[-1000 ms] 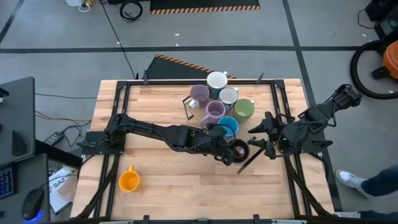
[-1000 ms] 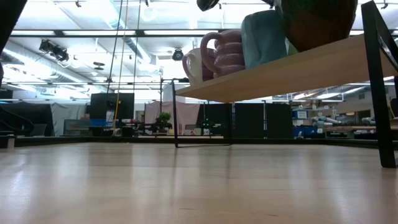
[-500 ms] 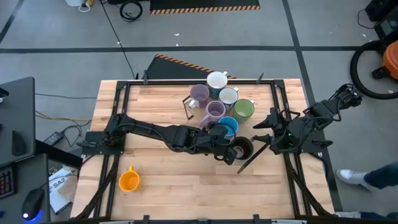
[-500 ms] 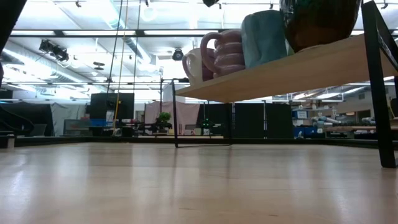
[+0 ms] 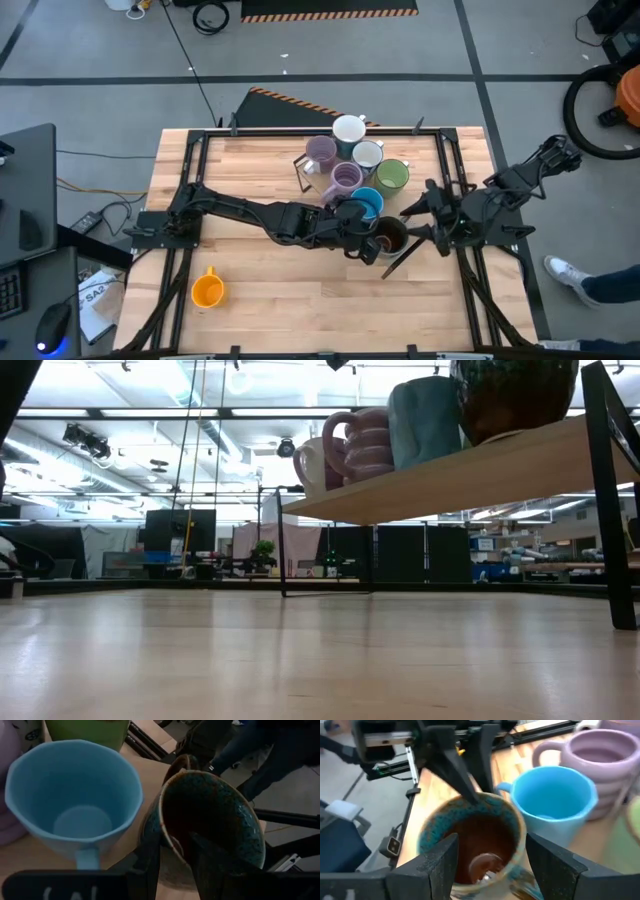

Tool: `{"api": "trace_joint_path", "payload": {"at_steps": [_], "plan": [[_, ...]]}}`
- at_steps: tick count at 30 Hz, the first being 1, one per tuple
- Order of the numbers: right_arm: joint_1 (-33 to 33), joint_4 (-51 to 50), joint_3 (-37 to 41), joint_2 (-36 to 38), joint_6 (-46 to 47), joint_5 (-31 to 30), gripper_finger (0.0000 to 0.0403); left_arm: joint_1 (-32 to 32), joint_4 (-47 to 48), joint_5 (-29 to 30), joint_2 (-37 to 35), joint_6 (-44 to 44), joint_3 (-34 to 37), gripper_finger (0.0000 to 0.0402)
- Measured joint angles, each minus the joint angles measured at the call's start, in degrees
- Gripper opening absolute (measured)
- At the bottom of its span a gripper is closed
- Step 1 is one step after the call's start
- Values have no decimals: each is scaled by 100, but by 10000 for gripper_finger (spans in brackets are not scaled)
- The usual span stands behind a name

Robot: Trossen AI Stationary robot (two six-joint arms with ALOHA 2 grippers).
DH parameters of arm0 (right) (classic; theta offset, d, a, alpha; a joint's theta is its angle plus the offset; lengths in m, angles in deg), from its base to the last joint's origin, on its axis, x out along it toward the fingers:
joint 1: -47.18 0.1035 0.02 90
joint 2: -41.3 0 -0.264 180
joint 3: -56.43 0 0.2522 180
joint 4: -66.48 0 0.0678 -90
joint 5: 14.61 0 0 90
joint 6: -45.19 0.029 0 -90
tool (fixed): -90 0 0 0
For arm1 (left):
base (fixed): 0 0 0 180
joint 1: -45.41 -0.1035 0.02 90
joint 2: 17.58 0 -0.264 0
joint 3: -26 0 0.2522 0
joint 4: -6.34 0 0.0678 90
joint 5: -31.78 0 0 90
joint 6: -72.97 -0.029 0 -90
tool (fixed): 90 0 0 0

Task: Place coffee mugs
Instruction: Put the brown mug on the shelf

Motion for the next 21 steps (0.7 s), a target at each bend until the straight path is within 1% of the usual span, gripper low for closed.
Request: {"api": "trace_joint_path", "payload": {"at_steps": [5,10,13,15,17,21], "plan": [[0,-10,-75,-340,-105,101,238,-10,-64,143,0,-179,0,105],[4,-530,-593,-751,-222,23,235,-41,-91,175,0,-223,2,105],[4,-685,-922,-995,-452,26,231,-41,-89,175,0,-305,4,105],[4,-677,-1091,-1113,-621,119,229,-53,-93,170,0,-423,4,105],[-3,-687,-1145,-1237,-694,335,229,-76,-98,138,0,-446,4,105],[-7,-786,-1145,-1459,-572,579,229,-84,-115,129,0,-450,7,105]]}}
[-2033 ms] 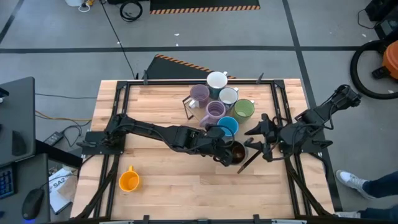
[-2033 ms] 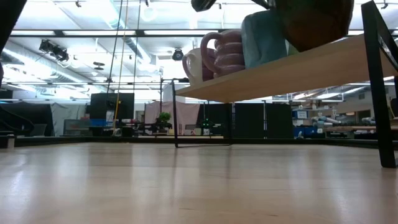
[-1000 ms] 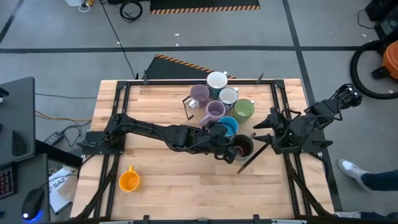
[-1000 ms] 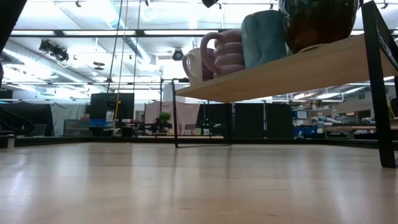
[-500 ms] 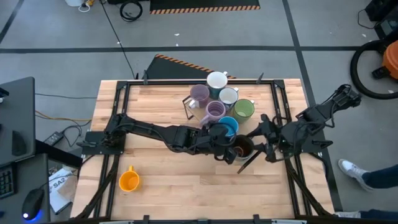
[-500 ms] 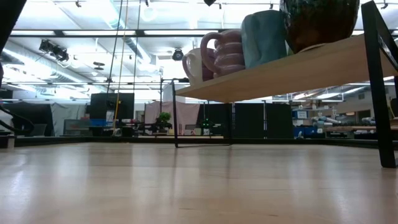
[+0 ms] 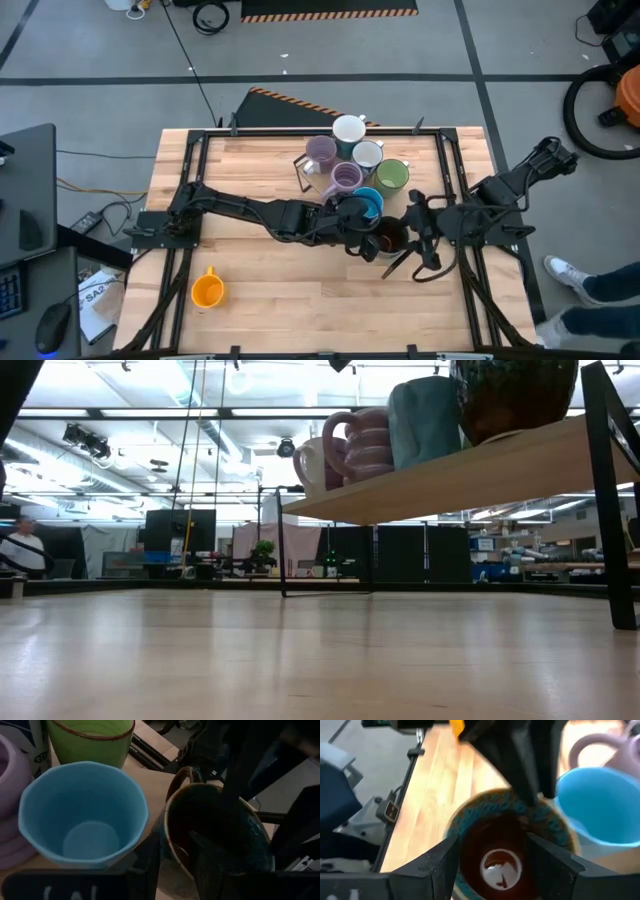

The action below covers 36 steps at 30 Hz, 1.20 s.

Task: Place coffee mugs
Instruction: Put the brown mug on the shelf

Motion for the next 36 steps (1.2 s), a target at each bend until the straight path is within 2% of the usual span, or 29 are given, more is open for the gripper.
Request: {"api": "trace_joint_path", "payload": {"at_steps": [9,16,24,32,36], "plan": [[-234,-381,-17,-177,931,324,229,-20,-50,-46,0,-191,0,105],[-439,-629,-26,-140,1156,538,229,-17,-190,-105,0,-407,-2,105],[-558,-916,-206,-251,1051,710,229,-15,-38,-461,-79,-686,4,105],[-645,-911,-247,-536,667,717,229,-33,171,-496,-192,-845,2,105],[-755,-895,-258,-598,638,861,228,-9,170,-950,-221,-904,2,105]]}}
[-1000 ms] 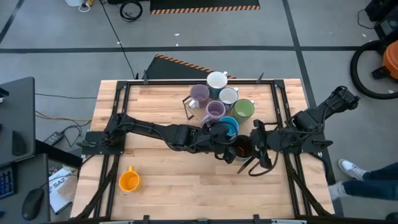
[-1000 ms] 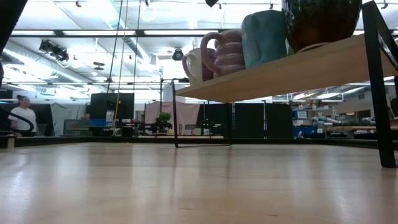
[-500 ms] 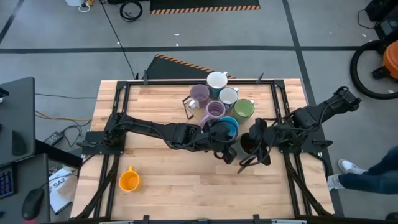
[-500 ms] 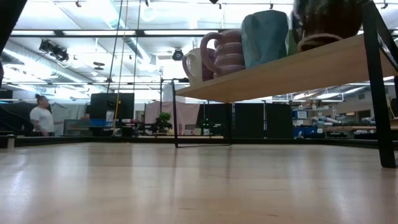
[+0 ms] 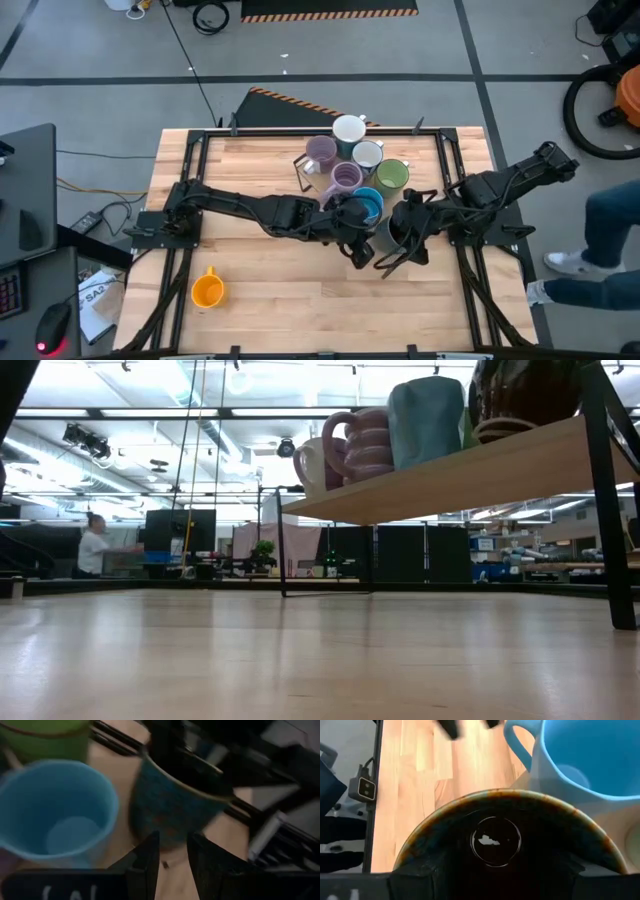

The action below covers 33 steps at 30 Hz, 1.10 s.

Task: Place coffee mugs
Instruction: Put the brown mug on the shelf

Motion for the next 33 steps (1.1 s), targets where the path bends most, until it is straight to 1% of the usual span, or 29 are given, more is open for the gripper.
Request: {"api": "trace_joint_path", "payload": {"at_steps": [4,5,8,12,17,19,24,30,33], "plan": [[-91,-9,0,11,-29,66,229,164,7,-735,0,-173,0,105],[-119,-19,2,18,-59,74,229,226,10,-823,12,-180,-1,105],[-216,-40,4,24,-176,137,229,394,155,-819,125,-159,-2,105],[-334,-54,4,25,-316,324,229,480,114,-568,359,-42,2,105],[-403,-164,-76,19,-422,439,229,481,-121,211,663,164,2,105],[-401,-88,-158,22,-425,457,229,477,-172,388,697,172,2,105],[-384,-23,-206,21,-413,504,229,431,-305,683,784,339,24,105],[-309,232,-214,-56,-444,504,229,392,-330,689,854,402,33,105],[-311,217,-214,-59,-378,502,229,377,-394,813,925,416,33,105]]}}
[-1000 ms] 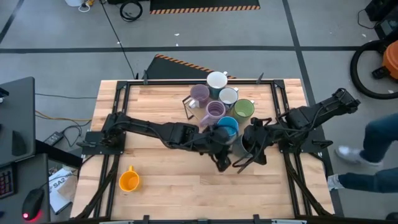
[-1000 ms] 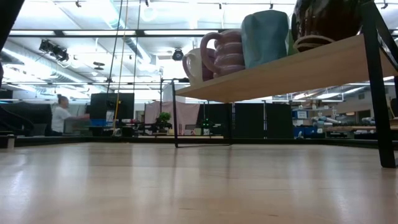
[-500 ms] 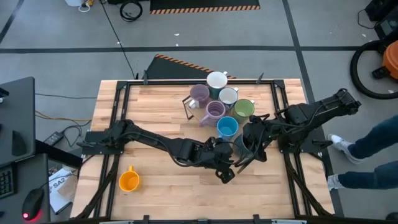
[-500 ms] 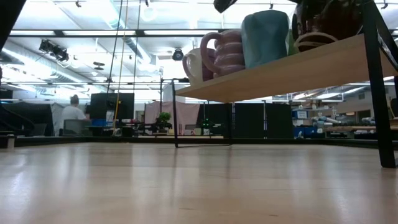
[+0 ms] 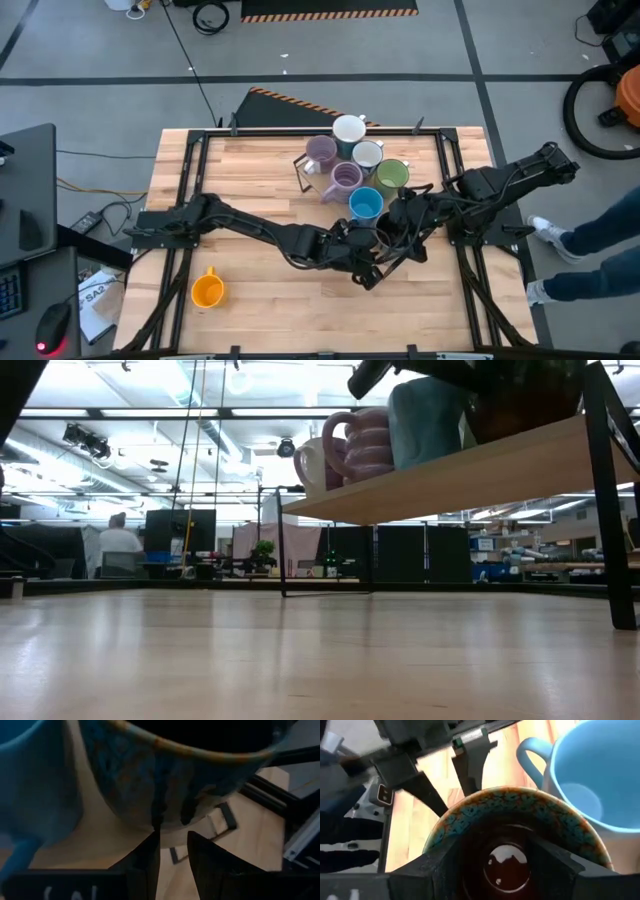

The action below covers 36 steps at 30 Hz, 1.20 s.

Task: Place coffee mugs
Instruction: Put the brown mug on the shelf

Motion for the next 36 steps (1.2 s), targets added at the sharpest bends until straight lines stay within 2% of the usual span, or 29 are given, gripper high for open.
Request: {"api": "trace_joint_path", "payload": {"at_steps": [16,24,31,36], "plan": [[-57,-195,-3,528,22,46,229,-41,-69,7,33,-13,-9,105],[43,-1041,-572,850,-408,-57,229,-37,-95,-603,15,37,-108,102],[61,-2458,-739,869,-604,456,229,-47,-89,-708,-45,33,-109,92],[210,-2665,-739,860,-680,400,228,-81,5,-1213,-201,-28,-111,91]]}}
